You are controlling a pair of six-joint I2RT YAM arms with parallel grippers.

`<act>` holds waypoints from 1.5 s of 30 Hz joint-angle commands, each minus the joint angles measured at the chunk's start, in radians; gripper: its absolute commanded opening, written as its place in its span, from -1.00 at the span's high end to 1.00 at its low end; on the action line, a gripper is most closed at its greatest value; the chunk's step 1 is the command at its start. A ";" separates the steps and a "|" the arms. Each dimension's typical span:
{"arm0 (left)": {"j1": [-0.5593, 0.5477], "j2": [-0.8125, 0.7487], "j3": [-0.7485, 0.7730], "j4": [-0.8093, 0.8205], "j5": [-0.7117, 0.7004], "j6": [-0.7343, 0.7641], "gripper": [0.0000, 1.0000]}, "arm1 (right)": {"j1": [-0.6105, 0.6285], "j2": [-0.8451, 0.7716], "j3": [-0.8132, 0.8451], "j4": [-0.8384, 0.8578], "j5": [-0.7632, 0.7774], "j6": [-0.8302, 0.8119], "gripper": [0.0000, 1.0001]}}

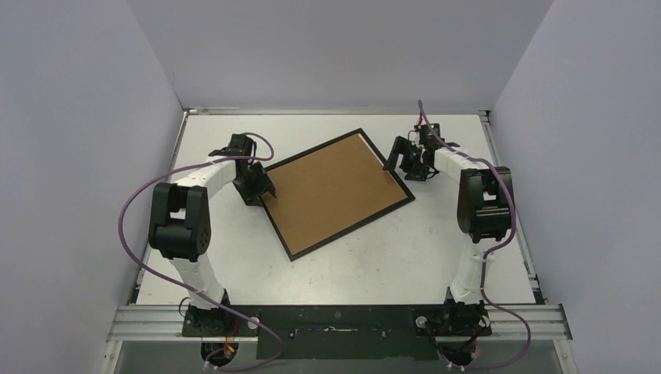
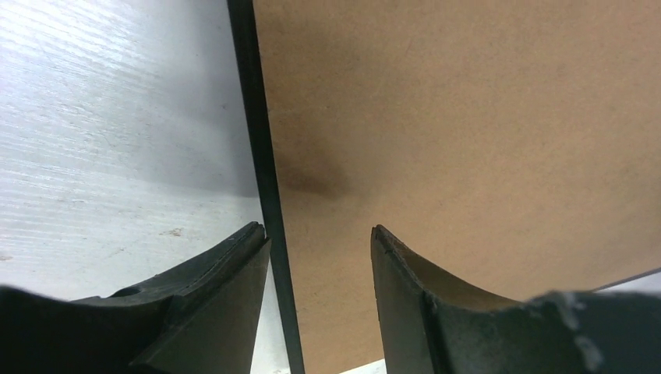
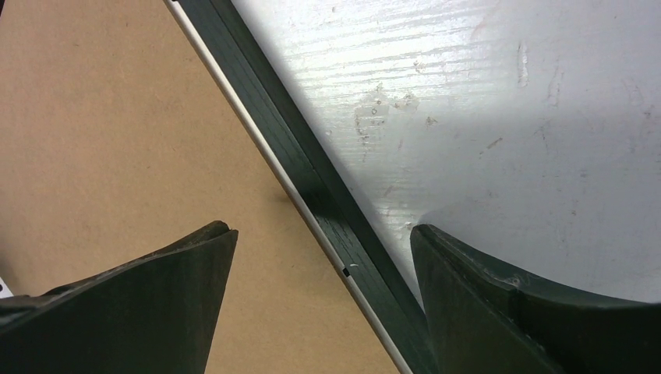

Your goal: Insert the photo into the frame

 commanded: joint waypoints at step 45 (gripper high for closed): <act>-0.017 0.076 0.103 -0.016 -0.032 0.033 0.37 | -0.010 0.050 -0.024 0.050 -0.015 0.027 -0.65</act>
